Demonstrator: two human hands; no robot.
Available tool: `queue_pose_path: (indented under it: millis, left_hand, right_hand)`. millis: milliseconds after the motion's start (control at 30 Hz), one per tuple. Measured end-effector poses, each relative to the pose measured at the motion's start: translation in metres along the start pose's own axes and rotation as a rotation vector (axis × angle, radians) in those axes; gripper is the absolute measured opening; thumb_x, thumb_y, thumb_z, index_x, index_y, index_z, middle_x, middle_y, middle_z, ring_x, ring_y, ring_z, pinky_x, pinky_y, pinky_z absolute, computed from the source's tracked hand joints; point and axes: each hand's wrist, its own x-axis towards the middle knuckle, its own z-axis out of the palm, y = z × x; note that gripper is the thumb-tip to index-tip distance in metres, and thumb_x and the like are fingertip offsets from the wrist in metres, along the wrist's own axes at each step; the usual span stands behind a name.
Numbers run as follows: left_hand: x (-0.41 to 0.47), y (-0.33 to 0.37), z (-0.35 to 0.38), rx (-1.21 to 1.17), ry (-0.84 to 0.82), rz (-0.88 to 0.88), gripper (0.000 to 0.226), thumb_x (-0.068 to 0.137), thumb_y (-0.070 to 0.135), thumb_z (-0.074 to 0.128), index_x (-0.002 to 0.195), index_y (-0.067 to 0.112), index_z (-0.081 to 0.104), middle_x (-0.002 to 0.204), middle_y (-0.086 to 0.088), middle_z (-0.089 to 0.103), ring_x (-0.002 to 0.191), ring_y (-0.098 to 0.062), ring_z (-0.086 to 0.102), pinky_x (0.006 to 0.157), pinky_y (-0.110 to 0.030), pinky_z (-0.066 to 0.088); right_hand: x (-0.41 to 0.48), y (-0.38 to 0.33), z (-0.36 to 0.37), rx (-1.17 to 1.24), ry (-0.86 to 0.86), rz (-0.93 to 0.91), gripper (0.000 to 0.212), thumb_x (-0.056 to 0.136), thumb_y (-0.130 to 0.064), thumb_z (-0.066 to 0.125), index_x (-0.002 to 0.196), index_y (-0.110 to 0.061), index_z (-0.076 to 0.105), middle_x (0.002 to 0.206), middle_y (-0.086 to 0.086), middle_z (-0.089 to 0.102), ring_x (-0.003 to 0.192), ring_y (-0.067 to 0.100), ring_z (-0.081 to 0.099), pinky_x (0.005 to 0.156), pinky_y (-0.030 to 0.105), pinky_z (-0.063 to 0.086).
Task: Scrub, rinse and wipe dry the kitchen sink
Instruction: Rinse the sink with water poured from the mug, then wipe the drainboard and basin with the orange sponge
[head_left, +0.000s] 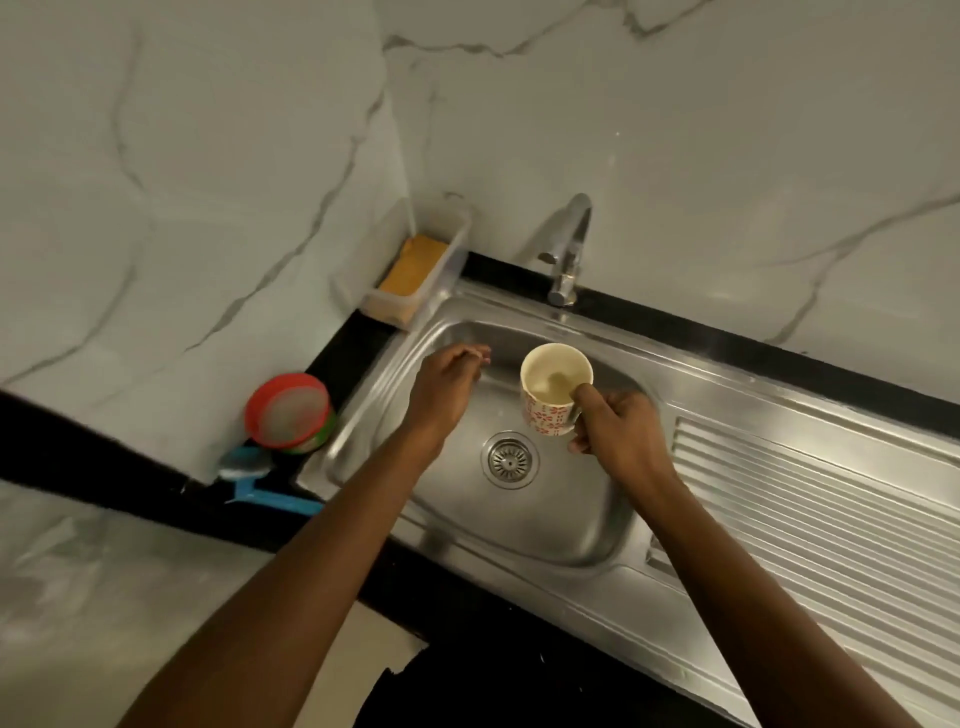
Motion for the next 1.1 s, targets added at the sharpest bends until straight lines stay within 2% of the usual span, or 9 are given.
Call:
queue_pose_path:
  millis: [267,333,467,533,600,700,800,967,1100]
  left_hand:
    - [-0.044,-0.015,-0.080,-0.070,0.195,-0.043,0.025,0.090,0.038,0.057,0.100,0.029,0.077,0.104,0.009,0.078,0.102,-0.014,0.073,0.096,-0.040,0.058]
    - [-0.040,-0.018,-0.098,-0.098,0.226,-0.068,0.019,0.096,0.032,0.059,0.101,0.027,0.077,0.106,0.004,0.078,0.104,-0.018,0.072,0.098,-0.043,0.058]
    - [-0.028,-0.024,-0.128,-0.087,0.234,-0.151,0.025,0.094,0.040,0.059,0.107,0.027,0.075,0.106,0.002,0.078,0.105,-0.020,0.071,0.103,-0.050,0.055]
    - [-0.018,-0.028,-0.142,-0.069,0.255,-0.167,0.017,0.100,0.032,0.059,0.104,0.028,0.075,0.103,0.000,0.078,0.104,-0.022,0.072,0.103,-0.053,0.054]
    - [-0.004,-0.035,-0.158,-0.028,0.282,-0.174,0.020,0.093,0.043,0.059,0.094,0.037,0.078,0.095,0.002,0.079,0.099,-0.022,0.074,0.100,-0.056,0.055]
    - [0.013,-0.050,-0.176,0.006,0.252,-0.175,0.028,0.078,0.061,0.053,0.090,0.052,0.076,0.095,0.008,0.079,0.100,-0.019,0.074,0.100,-0.056,0.055]
    - [0.016,-0.043,-0.186,-0.036,0.232,-0.188,0.024,0.077,0.058,0.053,0.087,0.058,0.075,0.101,0.018,0.078,0.106,-0.013,0.072,0.104,-0.051,0.054]
    - [0.023,-0.041,-0.193,-0.074,0.199,-0.188,0.022,0.084,0.047,0.053,0.088,0.042,0.074,0.100,0.012,0.078,0.106,-0.014,0.071,0.107,-0.052,0.052]
    - [0.028,-0.040,-0.193,-0.045,0.177,-0.181,0.017,0.090,0.045,0.056,0.089,0.042,0.073,0.097,0.013,0.078,0.104,-0.013,0.071,0.106,-0.052,0.052]
  right_hand:
    - [0.009,-0.062,0.068,0.068,-0.203,-0.032,0.039,0.101,-0.033,0.058,0.067,-0.016,0.067,0.072,0.007,0.077,0.066,0.024,0.078,0.077,0.046,0.063]
    - [0.018,-0.078,0.096,0.065,-0.226,-0.027,0.037,0.101,-0.034,0.058,0.071,-0.015,0.069,0.079,0.010,0.078,0.065,0.025,0.078,0.076,0.044,0.065]
    - [0.040,-0.100,0.156,0.078,-0.266,0.009,0.035,0.100,-0.035,0.060,0.082,-0.008,0.072,0.080,0.008,0.077,0.065,0.026,0.077,0.079,0.048,0.065]
    - [0.049,-0.107,0.183,0.078,-0.288,0.021,0.033,0.099,-0.034,0.060,0.085,-0.007,0.072,0.084,0.009,0.077,0.066,0.026,0.078,0.079,0.049,0.065]
    - [0.058,-0.111,0.207,0.053,-0.301,0.012,0.033,0.099,-0.032,0.059,0.084,-0.006,0.073,0.085,0.011,0.077,0.066,0.026,0.078,0.079,0.049,0.065]
    - [0.070,-0.112,0.234,0.038,-0.322,0.032,0.033,0.099,-0.032,0.058,0.084,-0.007,0.073,0.087,0.012,0.076,0.067,0.027,0.078,0.076,0.047,0.065]
    - [0.082,-0.110,0.258,0.002,-0.336,0.017,0.043,0.091,-0.047,0.056,0.086,-0.009,0.076,0.085,0.011,0.078,0.069,0.026,0.078,0.077,0.050,0.065]
    - [0.098,-0.101,0.286,-0.044,-0.322,-0.005,0.057,0.087,-0.060,0.050,0.074,-0.011,0.075,0.067,0.007,0.075,0.069,0.028,0.076,0.078,0.054,0.063]
    - [0.095,-0.108,0.290,-0.064,-0.342,-0.005,0.052,0.099,-0.052,0.053,0.085,-0.009,0.076,0.069,0.009,0.076,0.064,0.027,0.076,0.069,0.053,0.065]
